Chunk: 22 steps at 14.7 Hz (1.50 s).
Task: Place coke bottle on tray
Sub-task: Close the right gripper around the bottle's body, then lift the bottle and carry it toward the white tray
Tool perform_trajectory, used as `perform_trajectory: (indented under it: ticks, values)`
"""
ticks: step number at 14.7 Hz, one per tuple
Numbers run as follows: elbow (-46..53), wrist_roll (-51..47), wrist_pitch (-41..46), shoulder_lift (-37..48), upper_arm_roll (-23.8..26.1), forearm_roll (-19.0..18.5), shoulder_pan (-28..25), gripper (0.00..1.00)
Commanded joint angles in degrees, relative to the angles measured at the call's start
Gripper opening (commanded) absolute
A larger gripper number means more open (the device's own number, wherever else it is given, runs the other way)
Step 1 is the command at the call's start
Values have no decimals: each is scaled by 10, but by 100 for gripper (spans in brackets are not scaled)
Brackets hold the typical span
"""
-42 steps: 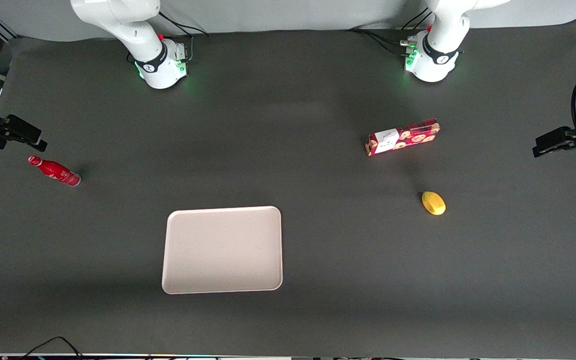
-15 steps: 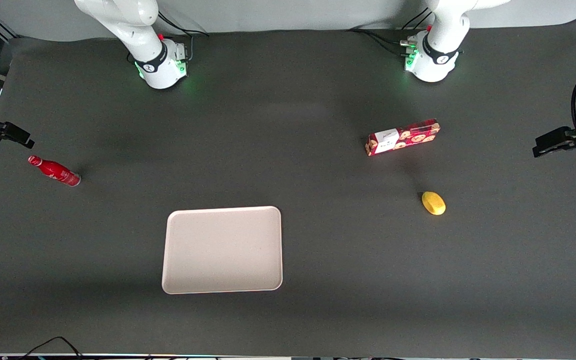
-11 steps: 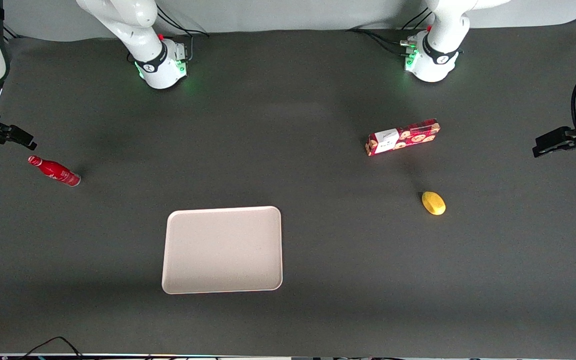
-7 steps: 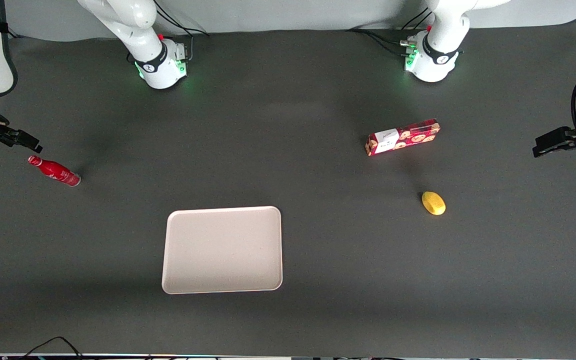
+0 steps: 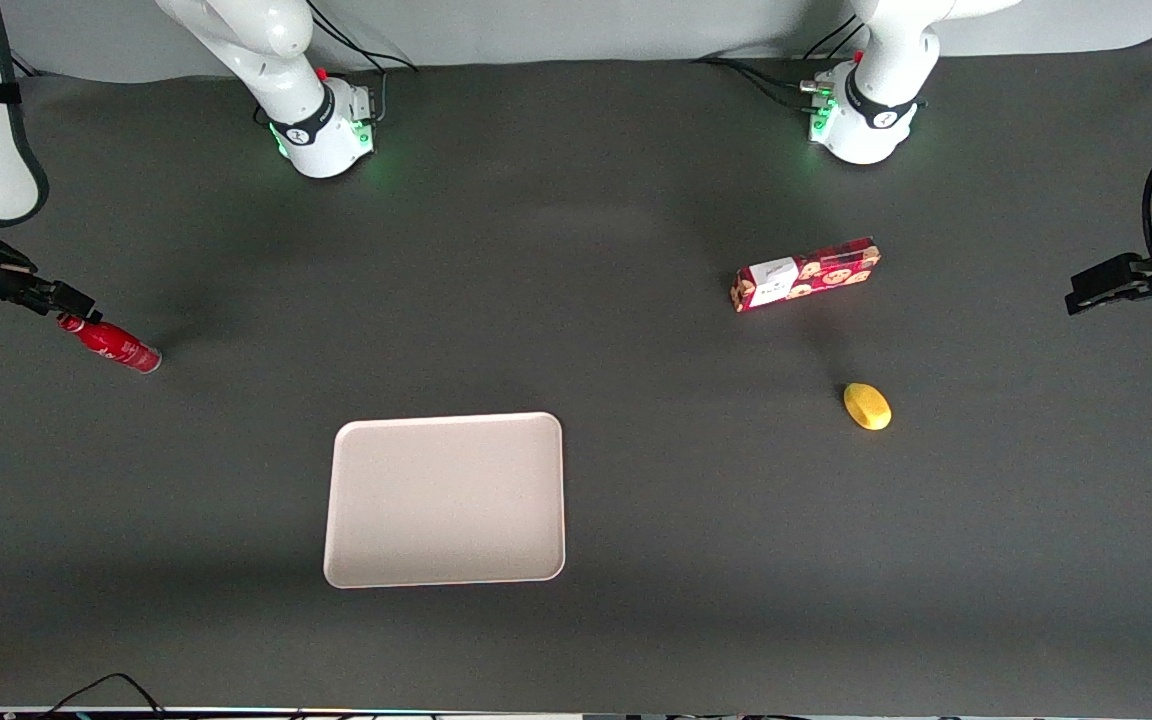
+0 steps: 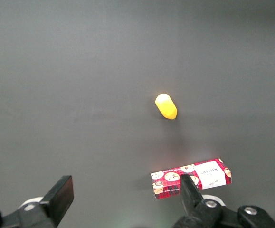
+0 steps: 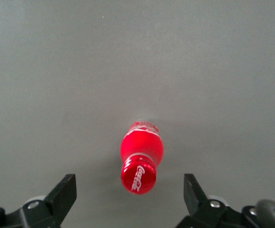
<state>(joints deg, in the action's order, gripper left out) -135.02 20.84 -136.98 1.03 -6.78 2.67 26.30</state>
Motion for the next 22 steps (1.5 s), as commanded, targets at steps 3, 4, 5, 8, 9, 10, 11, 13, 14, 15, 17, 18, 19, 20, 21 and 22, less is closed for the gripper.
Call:
perform_trajectory:
  ticks: [3,4,5,8,9,10,11,13,14,15,17,18,19,20,21,22]
  values:
    - [20,28,-27,-34,3,15,5,100]
    - [20,28,-27,-36,3,15,5,100]
    - [21,28,-27,-39,3,15,5,100]
    - [25,27,-23,-45,3,21,5,100]
    - [25,27,-22,-45,3,23,5,94]
    - [25,28,-21,-45,3,23,6,81]
    - [25,28,-18,-45,3,23,6,61]
    - [25,38,-18,-45,2,23,7,32]
    - [25,48,-18,-45,2,23,7,23]
    - [25,49,-18,-45,3,23,10,11]
    - [25,51,-17,-45,3,23,11,0]
    - [25,52,-17,-45,3,23,11,0]
    - [27,53,-10,-45,3,23,11,0]
    - [38,53,6,-45,3,23,10,0]
    - [48,53,27,-45,3,23,10,0]
    - [67,51,50,-45,4,23,8,0]
